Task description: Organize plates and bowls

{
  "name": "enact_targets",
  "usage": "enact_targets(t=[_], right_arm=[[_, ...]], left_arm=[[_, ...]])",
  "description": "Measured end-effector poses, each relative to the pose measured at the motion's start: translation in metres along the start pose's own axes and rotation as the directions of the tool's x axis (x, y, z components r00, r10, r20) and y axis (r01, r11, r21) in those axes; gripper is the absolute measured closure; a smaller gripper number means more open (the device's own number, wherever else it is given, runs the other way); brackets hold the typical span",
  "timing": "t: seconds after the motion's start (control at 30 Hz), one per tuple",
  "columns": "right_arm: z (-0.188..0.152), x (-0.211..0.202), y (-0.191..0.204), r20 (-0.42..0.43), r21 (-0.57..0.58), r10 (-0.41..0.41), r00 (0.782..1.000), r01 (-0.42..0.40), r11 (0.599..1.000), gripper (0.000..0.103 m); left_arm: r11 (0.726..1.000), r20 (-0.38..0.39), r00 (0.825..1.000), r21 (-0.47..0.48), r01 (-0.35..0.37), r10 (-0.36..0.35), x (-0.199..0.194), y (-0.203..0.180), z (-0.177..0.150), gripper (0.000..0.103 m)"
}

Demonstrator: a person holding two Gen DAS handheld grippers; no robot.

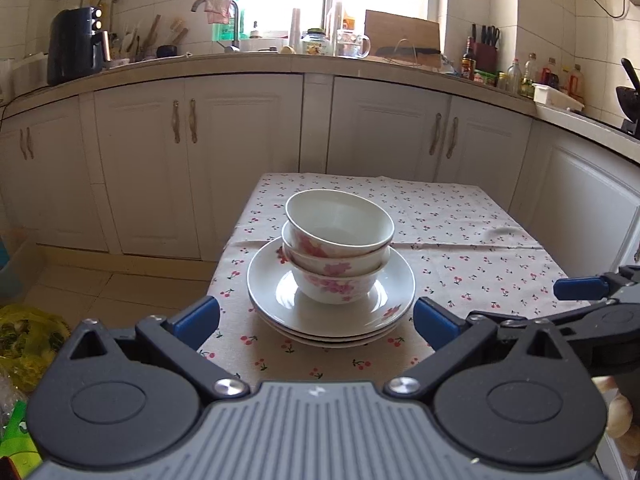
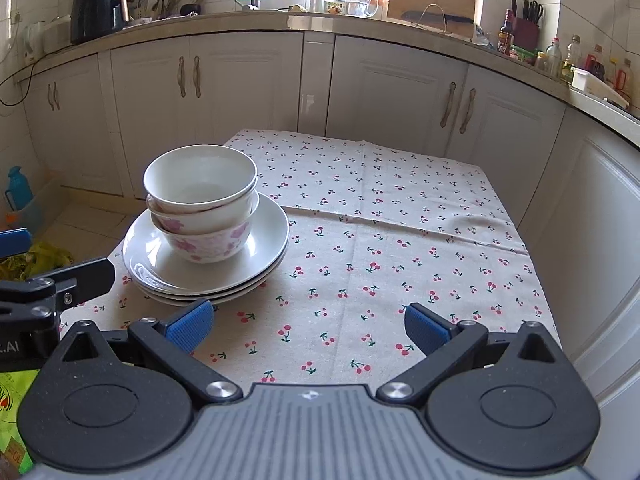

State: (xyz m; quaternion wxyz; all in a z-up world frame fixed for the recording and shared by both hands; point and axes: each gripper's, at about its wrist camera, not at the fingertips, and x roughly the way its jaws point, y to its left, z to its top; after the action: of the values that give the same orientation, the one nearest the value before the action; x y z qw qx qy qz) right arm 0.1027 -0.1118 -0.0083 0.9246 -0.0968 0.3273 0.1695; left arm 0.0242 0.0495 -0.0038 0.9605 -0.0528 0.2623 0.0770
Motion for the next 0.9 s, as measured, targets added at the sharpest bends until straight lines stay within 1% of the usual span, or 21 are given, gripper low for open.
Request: enact_targets(t=[0.27, 0.4, 0.57, 0.9], right_arm=[[0.0, -0.005, 0.001, 0.027, 0.024, 0.004, 1.0, -0.005, 1.0, 0.0], [0.001, -0.008, 0.0, 0.037, 0.029, 0.002, 0.999, -0.003, 1.0, 0.0], [0.001, -0.012, -0.002, 0.049, 0.036, -0.002, 0.999, 0.0, 0.999, 0.0], [0.003, -0.018, -0.003, 0.069, 0.042, 0.0, 0.998, -0.003, 0.999, 0.0]], left_arm=[[1.0, 0.023, 1.0, -0.019, -0.003, 0.004, -0.007, 0.003, -0.001, 0.001], [1.0, 0.034, 0.999, -0.015, 0.006, -0.005, -0.009, 0.002, -0.001, 0.001], [1.0, 0.047, 0.999, -0.012, -0.001, 0.002, -0.012, 0.002, 0.0, 0.001], [1.0, 0.049, 0.999, -0.006, -0.004, 0.004, -0.014, 0.001, 0.0, 0.001]])
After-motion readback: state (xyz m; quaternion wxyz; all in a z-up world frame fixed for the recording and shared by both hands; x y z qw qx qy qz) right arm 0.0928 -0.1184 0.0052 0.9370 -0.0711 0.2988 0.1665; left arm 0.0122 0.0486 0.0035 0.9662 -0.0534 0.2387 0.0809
